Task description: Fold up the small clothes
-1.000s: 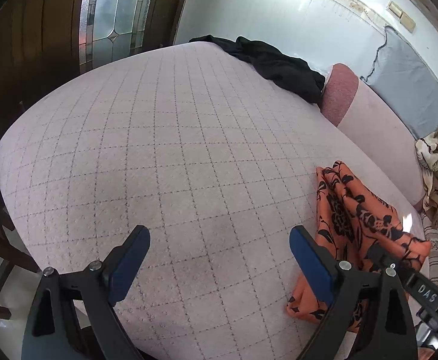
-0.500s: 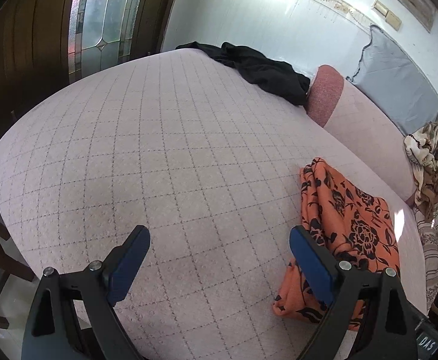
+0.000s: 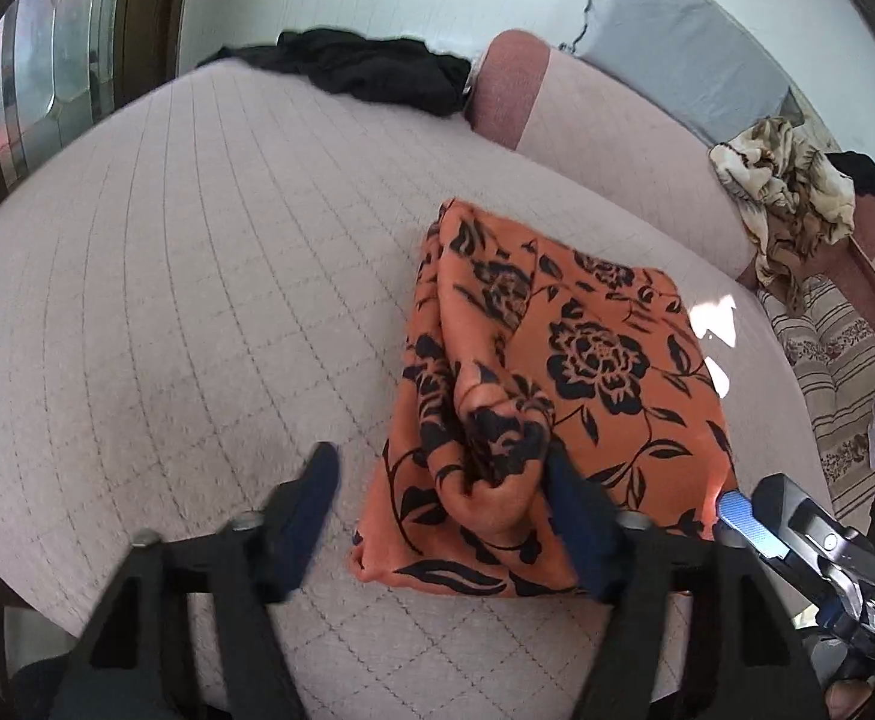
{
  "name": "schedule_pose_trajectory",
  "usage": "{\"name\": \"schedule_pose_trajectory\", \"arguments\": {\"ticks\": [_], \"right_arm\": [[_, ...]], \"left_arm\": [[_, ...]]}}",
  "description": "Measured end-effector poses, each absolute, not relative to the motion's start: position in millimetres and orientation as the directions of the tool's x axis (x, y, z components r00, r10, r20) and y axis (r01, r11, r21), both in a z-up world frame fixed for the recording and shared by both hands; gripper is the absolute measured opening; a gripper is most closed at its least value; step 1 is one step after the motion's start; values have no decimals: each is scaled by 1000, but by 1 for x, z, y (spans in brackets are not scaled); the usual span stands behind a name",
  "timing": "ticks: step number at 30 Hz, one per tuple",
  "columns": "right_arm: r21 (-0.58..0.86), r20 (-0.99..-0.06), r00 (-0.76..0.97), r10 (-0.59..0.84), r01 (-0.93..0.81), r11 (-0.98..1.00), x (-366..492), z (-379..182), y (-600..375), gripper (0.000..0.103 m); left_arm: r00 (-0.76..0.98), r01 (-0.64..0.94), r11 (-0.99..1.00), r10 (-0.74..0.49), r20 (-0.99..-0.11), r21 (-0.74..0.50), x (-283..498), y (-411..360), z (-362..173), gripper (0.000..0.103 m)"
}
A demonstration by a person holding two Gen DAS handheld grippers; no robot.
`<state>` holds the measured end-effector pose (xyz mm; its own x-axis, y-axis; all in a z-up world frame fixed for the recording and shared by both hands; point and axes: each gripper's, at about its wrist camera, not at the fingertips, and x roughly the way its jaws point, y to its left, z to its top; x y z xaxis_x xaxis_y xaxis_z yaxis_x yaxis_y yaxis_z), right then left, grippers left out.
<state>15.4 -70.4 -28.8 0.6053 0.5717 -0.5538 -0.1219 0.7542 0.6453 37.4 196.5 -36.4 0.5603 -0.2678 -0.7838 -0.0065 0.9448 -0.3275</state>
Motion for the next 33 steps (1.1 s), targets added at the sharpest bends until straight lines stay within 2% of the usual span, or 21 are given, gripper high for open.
{"name": "schedule_pose_trajectory", "arguments": {"ticks": [1, 2, 4, 6, 8, 11, 15, 19, 21, 23, 24, 26, 28, 30, 33], "right_arm": [[646, -556, 598, 577, -126, 753, 16, -31, -71, 81], [647, -562, 587, 583, -126, 752, 16, -36, -71, 81], [662, -572, 561, 598, -115, 741, 19, -47, -73, 81], [694, -561, 542, 626, -105, 713, 22, -59, -76, 81], [714, -540, 548, 639, -105, 693, 24, -63, -79, 81], [732, -526, 544, 654, -103, 673, 27, -65, -82, 81], [753, -503, 542, 673, -107, 649, 24, -65, -86, 81], [784, -472, 541, 696, -103, 612, 21, -63, -92, 81], [799, -461, 537, 706, -95, 594, 21, -62, -95, 81], [815, -446, 538, 715, -86, 573, 20, -60, -100, 81], [826, -435, 539, 721, -80, 558, 19, -58, -104, 81], [852, -406, 545, 733, -64, 520, 16, -54, -117, 81], [859, -399, 569, 719, -44, 511, 11, -50, -136, 81], [858, -414, 596, 689, 3, 513, 9, -54, -158, 84], [866, -454, 578, 677, 111, 487, 15, -77, -177, 86]], "left_arm": [[509, -59, 927, -291, -810, -371, 41, 205, -52, 37], [465, -133, 889, -335, -819, -439, 41, 219, -70, 40], [470, -202, 790, -440, -765, -578, 34, 243, -90, 40], [467, -207, 783, -448, -762, -587, 29, 246, -87, 40], [471, -190, 827, -396, -788, -529, 24, 240, -79, 44], [489, -159, 881, -322, -811, -445, 17, 230, -63, 44], [568, -95, 931, -240, -787, -352, 15, 217, -26, 45], [635, -20, 962, -198, -746, -272, 28, 196, 2, 60], [638, 4, 982, -149, -755, -190, 39, 181, -1, 61], [592, -13, 1000, -9, -806, -21, 57, 169, -25, 61], [562, -35, 999, 35, -826, 18, 60, 172, -41, 61], [542, -63, 998, 30, -840, -5, 62, 183, -54, 63], [563, -72, 997, 13, -826, -33, 59, 188, -45, 63], [610, -62, 998, 27, -792, -13, 55, 185, -30, 63], [669, 9, 999, -36, -743, -40, 58, 167, -7, 63]]}}
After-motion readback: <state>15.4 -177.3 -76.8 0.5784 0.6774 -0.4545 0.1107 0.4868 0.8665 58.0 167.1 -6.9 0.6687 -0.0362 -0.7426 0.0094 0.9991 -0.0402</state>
